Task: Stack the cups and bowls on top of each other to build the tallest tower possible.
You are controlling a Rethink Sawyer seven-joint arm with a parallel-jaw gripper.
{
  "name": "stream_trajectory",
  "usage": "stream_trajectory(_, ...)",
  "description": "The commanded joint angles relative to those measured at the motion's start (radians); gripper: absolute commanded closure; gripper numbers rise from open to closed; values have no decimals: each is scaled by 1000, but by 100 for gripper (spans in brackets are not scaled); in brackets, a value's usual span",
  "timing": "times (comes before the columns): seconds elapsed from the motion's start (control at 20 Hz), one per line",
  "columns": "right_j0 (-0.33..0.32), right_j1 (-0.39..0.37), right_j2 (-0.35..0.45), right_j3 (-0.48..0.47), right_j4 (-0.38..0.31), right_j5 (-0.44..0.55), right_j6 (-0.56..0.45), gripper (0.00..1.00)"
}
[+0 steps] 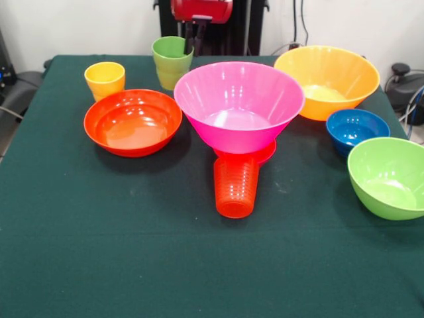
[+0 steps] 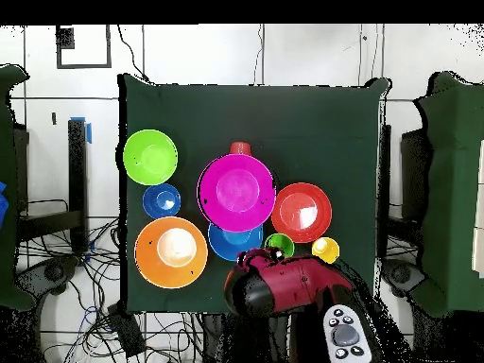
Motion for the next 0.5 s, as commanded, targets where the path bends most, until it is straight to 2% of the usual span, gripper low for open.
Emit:
stream_trajectory(0.05, -59, -62, 190, 84, 44, 119, -71, 100)
stream_trajectory(0.5, -123, -188, 289, 142, 88, 217, -148, 100)
